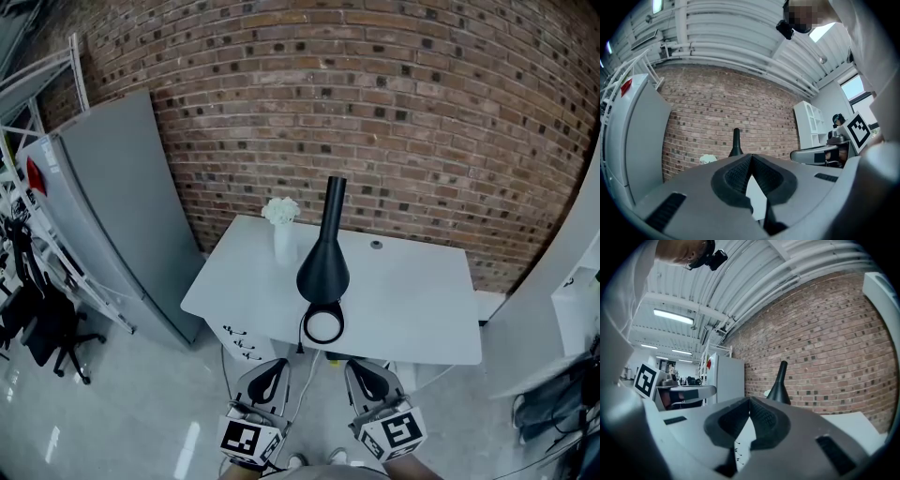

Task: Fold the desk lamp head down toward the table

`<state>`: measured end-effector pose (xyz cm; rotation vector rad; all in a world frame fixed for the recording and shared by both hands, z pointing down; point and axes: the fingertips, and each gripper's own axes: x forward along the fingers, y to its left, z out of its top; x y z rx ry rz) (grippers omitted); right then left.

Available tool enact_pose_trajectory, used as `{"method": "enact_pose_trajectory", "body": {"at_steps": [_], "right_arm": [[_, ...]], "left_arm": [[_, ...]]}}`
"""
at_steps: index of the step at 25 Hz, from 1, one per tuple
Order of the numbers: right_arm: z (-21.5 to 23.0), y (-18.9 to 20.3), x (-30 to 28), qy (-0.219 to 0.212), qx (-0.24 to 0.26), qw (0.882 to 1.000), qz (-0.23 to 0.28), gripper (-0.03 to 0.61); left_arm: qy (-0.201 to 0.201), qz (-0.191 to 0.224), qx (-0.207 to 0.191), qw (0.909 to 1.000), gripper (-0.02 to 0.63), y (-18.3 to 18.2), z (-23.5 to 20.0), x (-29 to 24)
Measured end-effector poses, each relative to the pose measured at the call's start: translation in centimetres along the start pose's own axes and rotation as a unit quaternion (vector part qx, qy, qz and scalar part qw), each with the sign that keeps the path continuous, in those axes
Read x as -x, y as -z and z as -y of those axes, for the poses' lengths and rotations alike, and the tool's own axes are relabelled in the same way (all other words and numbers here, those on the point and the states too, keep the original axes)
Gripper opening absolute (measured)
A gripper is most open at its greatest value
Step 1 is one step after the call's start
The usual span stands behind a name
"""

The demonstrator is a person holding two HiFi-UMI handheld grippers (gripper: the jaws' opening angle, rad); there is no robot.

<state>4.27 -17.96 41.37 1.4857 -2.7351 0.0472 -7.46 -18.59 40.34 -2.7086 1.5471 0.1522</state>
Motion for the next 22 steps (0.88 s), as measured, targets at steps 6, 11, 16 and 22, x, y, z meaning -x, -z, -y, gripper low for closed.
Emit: {"method": "enact_pose_trajectory", "body": {"at_steps": [6, 11, 16, 22], "right_arm": [[0.3, 0.1, -0.1, -0.001, -0.003, 1.0, 0.003, 0.018], [0.3, 0.4, -0.1, -0.001, -0.004, 1.0, 0.003, 0.017], [0.4, 0.7, -0.2, -0.002, -0.006, 1.0, 0.003, 0.018], [0.4, 1.2, -0.2, 0.004, -0.01, 1.0, 0.01, 0.018]], "left_arm": [[0.001, -0.003, 0.0, 1.0, 0.008, 0.4, 0.3, -0.2], [0.003, -0.002, -0.001, 1.0, 0.008, 0.6, 0.4, -0.3], [0.006, -0.005, -0.001, 1.0, 0.008, 1.1, 0.5, -0.4], [0.01, -0.009, -0.003, 0.9999, 0.008, 1.8, 0.4, -0.2]]}}
